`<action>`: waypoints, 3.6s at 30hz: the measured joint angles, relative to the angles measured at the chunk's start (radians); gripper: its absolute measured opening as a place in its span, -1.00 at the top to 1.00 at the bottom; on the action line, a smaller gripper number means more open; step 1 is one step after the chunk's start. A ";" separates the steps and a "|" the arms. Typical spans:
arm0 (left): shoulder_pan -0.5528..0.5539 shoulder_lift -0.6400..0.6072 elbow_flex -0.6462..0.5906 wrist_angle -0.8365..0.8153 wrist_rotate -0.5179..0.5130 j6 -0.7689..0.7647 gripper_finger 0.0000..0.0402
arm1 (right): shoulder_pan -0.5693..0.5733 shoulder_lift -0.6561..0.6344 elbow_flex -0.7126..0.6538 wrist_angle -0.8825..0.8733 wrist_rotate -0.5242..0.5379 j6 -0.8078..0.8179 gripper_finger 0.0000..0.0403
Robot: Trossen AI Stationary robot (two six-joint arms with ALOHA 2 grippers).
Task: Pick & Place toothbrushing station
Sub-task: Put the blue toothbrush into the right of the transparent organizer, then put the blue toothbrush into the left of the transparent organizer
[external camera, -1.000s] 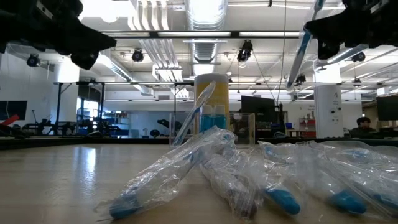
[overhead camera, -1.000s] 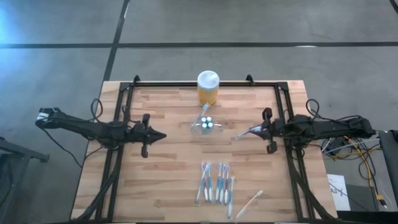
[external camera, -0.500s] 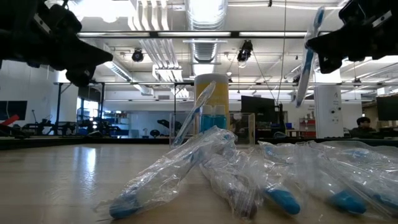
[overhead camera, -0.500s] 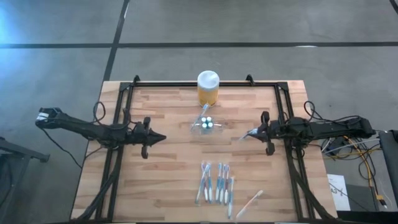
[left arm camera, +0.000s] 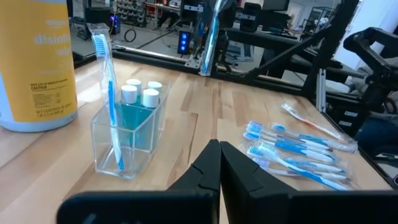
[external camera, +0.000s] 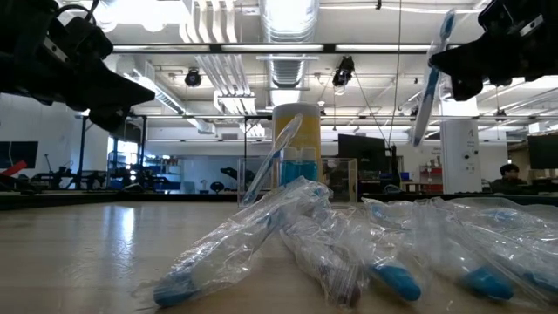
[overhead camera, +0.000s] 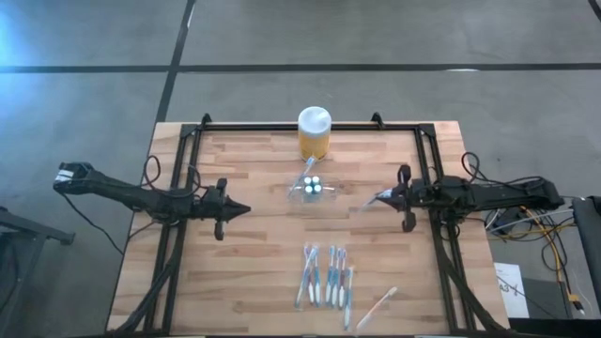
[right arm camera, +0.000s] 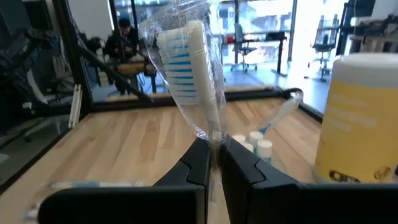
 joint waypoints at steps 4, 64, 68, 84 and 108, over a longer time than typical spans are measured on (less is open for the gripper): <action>0.000 0.000 0.000 0.000 0.000 -0.024 0.98 | 0.000 -0.058 0.056 -0.155 0.000 0.013 0.92; 0.000 0.000 -0.004 -0.008 -0.053 -0.047 0.97 | -0.254 1.005 0.384 0.384 0.039 0.116 0.92; 0.000 0.000 -0.004 -0.008 -0.053 -0.047 0.95 | -0.254 1.051 0.384 0.386 0.040 0.142 0.92; 0.000 0.000 -0.004 -0.007 -0.053 -0.052 0.94 | -0.259 1.189 0.388 0.428 0.051 0.241 0.91; -0.001 0.001 -0.004 -0.007 -0.053 -0.082 0.96 | -0.254 1.106 0.411 0.398 0.010 0.217 0.11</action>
